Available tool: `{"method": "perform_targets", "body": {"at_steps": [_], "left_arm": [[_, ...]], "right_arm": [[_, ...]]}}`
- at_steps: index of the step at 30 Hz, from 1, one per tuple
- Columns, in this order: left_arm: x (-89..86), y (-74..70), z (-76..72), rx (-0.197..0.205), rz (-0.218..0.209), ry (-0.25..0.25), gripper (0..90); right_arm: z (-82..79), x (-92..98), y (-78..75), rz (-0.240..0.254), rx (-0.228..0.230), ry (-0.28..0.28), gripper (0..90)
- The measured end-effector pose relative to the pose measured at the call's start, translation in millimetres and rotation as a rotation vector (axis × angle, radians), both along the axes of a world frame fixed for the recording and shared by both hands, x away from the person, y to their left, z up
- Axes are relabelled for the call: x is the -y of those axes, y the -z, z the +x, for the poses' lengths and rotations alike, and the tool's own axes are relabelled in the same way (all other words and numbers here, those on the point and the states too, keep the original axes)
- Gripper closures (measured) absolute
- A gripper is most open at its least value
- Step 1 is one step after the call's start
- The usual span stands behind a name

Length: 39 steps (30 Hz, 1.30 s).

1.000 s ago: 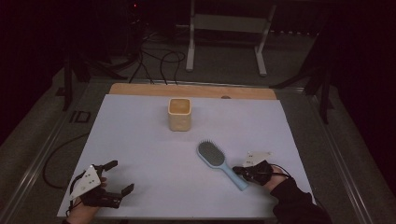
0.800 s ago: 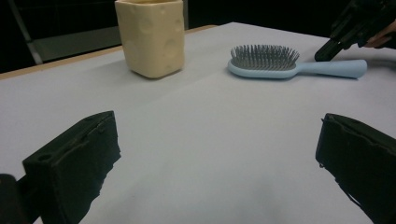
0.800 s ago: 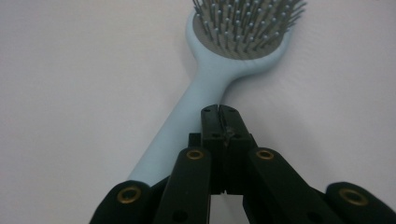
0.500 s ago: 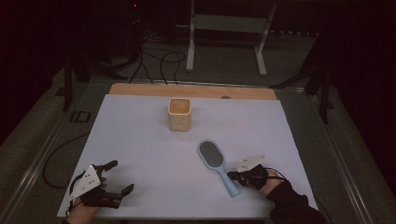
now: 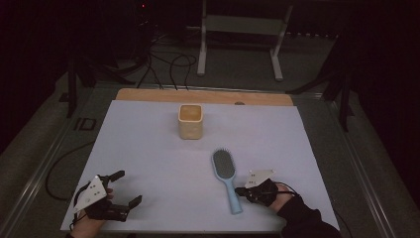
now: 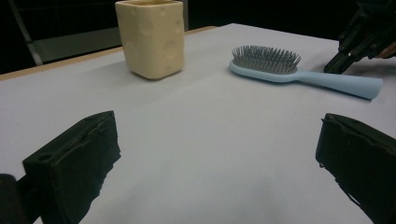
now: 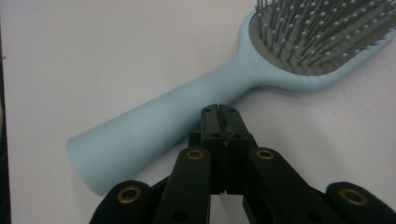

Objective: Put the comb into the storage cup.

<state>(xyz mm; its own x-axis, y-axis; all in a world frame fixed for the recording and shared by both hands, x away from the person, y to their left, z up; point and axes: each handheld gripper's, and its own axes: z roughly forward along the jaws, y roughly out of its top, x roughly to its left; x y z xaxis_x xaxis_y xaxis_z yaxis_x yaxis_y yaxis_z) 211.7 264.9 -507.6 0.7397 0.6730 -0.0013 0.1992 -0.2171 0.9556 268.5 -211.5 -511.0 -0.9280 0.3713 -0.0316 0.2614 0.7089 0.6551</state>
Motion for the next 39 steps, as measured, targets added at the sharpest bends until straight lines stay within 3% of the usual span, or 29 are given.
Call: {"method": "perform_targets", "body": {"at_steps": [3,8,16,22,24,25,28,32,33,39], "left_arm": [[-0.4,0.4,0.4,-0.005,-0.002,-0.002,0.0],[-0.4,0.3,0.5,-0.005,-0.005,-0.001,0.0],[0.0,0.3,0.1,-0.003,0.000,-0.001,0.0],[-0.1,0.2,0.0,-0.003,0.000,-0.002,0.0],[-0.5,0.0,0.5,-0.002,-0.004,0.000,0.0],[-0.5,0.2,0.5,-0.004,-0.006,0.000,0.0],[-0.4,-0.1,0.0,-0.001,-0.002,0.001,0.0],[-0.7,0.1,0.0,-0.003,-0.001,-0.002,0.0],[-0.5,0.0,-0.1,-0.002,0.000,-0.002,0.0],[-0.5,-0.1,-0.2,-0.001,0.001,-0.001,0.0]], "right_arm": [[-0.3,-1.4,2.7,-0.031,0.007,-0.003,89.9],[0.8,1.8,-2.9,-0.005,0.026,0.016,89.8],[0.7,6.8,-20.8,0.062,0.038,0.115,84.4],[-1.1,3.2,-28.9,0.101,0.029,0.215,56.1],[-1.4,2.3,-30.6,0.104,0.030,0.235,52.3],[-1.1,1.1,-34.5,0.114,0.024,0.260,42.8],[-0.9,-2.6,-40.4,0.115,-0.003,0.313,31.2],[-4.9,-7.4,-42.0,0.110,0.003,0.343,21.1],[-6.5,-10.5,-41.7,0.118,-0.015,0.363,12.6],[-10.1,-16.5,-39.4,0.112,0.003,0.429,8.3]]}}
